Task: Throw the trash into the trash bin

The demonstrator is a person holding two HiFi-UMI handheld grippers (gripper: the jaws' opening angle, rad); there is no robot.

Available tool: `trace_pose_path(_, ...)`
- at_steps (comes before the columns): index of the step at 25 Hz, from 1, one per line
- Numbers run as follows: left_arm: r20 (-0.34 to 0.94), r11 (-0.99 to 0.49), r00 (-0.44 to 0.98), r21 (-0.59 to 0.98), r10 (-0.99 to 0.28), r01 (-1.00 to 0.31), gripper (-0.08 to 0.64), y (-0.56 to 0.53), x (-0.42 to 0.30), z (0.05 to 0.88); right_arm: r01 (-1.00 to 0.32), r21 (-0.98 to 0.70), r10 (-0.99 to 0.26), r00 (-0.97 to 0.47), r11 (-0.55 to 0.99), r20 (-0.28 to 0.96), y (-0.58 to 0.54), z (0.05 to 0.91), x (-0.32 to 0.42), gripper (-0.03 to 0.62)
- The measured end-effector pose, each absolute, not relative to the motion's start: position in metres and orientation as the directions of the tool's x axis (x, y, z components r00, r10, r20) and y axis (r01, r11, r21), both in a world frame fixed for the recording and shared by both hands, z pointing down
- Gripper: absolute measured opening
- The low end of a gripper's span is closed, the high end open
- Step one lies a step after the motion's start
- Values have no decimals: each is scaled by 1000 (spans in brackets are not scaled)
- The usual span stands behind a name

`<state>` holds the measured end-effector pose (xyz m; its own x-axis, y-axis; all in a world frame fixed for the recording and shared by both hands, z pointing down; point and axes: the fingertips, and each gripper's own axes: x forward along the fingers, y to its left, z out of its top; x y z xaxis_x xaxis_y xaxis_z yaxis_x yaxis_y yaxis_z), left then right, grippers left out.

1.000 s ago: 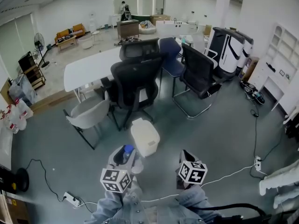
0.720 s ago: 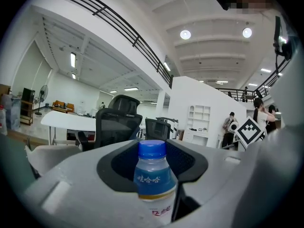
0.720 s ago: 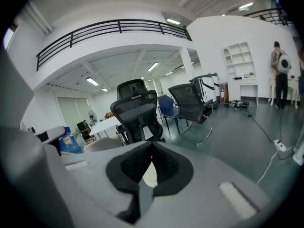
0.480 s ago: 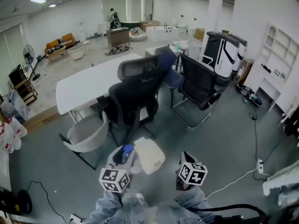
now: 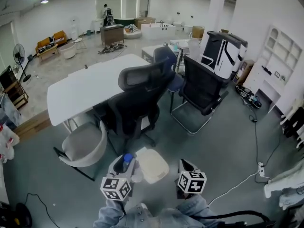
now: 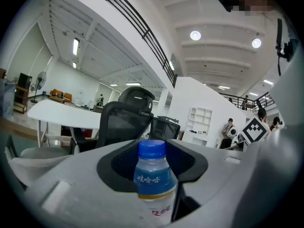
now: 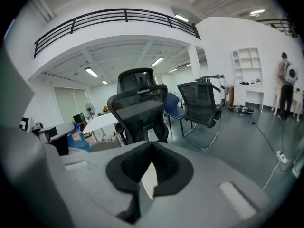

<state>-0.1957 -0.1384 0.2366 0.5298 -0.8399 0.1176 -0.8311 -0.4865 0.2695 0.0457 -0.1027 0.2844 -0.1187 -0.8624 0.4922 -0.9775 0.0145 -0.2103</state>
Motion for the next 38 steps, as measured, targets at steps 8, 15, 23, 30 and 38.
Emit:
trace_pose_path(8, 159, -425, 480, 287, -863, -859, 189, -165, -209, 254, -972, -225, -831, -178, 65, 528, -134, 306, 40, 3)
trace_pose_path(15, 178, -422, 477, 274, -861, -864, 190, -170, -193, 262, -968, -213, -816, -229, 133, 531, -158, 307, 35, 3)
trace_pose_path(23, 259, -393, 467, 290, -845, -873, 189, -168, -176, 314, -957, -234, -773, -278, 172, 571, -167, 350, 37, 3)
trace_pose_path(30, 333, -352, 443, 301, -832, -886, 189, -171, -165, 371, -953, -263, -725, -289, 153, 625, -173, 417, 51, 3)
trace_pose_path(38, 451, -286, 426, 348, -784, -893, 190, -165, -154, 478, -946, -298, -646, -308, 129, 698, -167, 521, 47, 3)
